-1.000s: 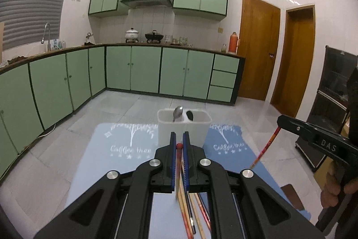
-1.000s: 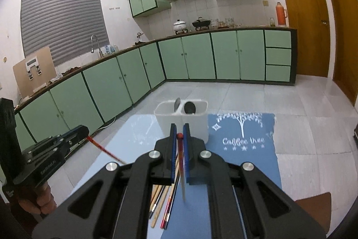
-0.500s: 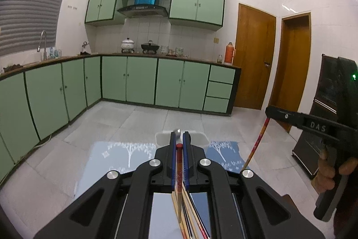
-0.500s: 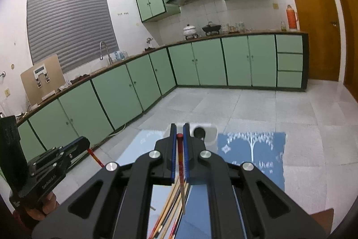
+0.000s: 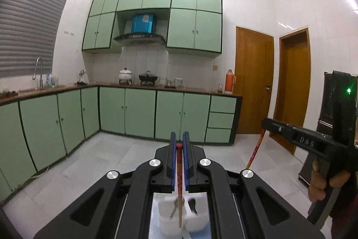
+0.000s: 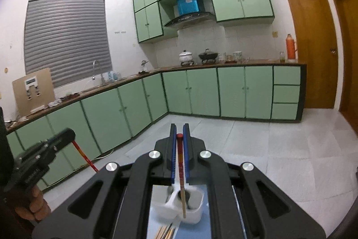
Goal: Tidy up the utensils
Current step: 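Lower the chopsticks into the holder and open both tools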
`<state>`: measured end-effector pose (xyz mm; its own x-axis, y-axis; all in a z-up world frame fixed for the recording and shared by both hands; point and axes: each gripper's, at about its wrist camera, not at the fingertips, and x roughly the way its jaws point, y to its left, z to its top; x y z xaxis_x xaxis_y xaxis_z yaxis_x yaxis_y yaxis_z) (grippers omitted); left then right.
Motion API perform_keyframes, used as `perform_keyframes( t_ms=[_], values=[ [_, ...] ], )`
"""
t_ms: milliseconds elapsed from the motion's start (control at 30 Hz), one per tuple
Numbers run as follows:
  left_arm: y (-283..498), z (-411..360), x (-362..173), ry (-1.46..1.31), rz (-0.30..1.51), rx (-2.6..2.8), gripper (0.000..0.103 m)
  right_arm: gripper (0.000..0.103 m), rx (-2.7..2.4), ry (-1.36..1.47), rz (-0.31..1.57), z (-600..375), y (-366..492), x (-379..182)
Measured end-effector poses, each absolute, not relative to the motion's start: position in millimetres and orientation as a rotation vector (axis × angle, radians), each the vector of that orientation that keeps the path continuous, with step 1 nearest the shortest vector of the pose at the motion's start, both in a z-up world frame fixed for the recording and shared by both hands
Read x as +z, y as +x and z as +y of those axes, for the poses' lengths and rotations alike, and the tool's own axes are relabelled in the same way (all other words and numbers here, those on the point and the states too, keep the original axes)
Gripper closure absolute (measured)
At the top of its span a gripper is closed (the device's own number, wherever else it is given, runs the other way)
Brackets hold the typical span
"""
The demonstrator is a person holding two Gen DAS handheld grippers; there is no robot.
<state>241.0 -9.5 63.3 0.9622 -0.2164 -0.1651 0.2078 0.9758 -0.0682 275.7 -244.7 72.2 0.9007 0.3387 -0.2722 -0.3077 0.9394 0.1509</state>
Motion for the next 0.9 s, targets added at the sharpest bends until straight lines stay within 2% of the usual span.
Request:
perform_keyframes(
  t_ms=[233, 533, 633, 733, 800, 900],
  values=[
    [300.9, -25.4, 37.2, -0.027, 0.201, -0.179, 0.098, 0.098, 0.282, 0.080, 0.334, -238.8, 335.0, 40.0],
    [339.3, -26.7, -21.4, -0.028, 0.365, -0.179, 0.097, 0.097, 0.315, 0.082, 0.462, -227.1, 357.9, -16.5],
    [334.8, -22.6, -26.8, -0.030, 0.376, -0.180, 0.095, 0.091, 0.321, 0.102, 0.471, -227.4, 350.4, -21.7],
    [328.0, -18.1, -24.5, -0.043, 0.376, -0.178, 0.085, 0.085, 0.317, 0.123, 0.461, -233.4, 339.1, -20.3],
    [319.4, -14.4, -20.7, -0.051, 0.368, -0.176, 0.072, 0.074, 0.312, 0.140, 0.438, -240.2, 327.5, -14.5],
    [301.7, -10.1, -16.5, -0.056, 0.355, -0.172, 0.066, 0.062, 0.307, 0.159, 0.407, -249.3, 305.0, -8.6]
  ],
)
